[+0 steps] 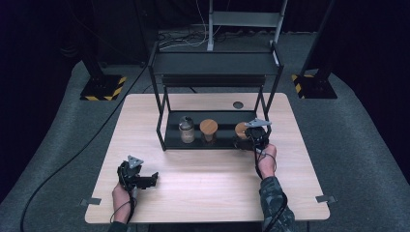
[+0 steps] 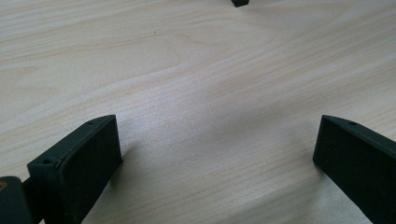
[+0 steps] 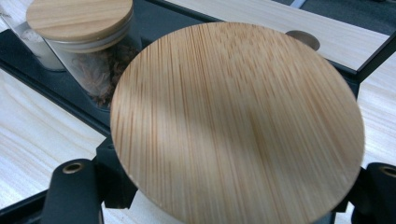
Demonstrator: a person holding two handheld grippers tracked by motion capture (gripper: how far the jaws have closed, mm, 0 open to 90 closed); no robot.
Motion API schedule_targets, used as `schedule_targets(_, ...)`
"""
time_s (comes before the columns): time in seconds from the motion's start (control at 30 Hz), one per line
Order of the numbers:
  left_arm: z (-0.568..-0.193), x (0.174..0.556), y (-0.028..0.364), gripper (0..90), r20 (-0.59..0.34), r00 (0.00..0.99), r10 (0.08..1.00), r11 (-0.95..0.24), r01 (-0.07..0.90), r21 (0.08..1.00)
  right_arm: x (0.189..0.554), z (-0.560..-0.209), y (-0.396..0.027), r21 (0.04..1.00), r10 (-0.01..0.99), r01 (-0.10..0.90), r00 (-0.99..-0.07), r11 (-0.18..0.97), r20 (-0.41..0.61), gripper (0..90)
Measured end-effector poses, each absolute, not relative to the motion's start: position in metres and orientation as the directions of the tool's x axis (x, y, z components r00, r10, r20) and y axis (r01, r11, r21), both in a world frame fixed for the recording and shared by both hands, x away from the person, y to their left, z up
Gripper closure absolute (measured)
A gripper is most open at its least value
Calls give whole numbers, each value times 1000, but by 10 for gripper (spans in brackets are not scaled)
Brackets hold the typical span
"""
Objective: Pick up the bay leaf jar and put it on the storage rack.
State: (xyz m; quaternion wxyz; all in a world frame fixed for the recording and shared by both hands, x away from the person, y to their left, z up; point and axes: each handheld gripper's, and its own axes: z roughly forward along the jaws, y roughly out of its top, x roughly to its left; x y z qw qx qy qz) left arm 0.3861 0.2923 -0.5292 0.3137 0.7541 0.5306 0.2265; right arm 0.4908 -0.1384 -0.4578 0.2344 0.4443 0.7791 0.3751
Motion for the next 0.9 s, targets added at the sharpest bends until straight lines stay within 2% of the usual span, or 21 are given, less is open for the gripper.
schedule_targets(0.9,-529,386,292,4,10,334,942,-240,658,714,497,-459,-137,795,867,515,-498,320,-26,246)
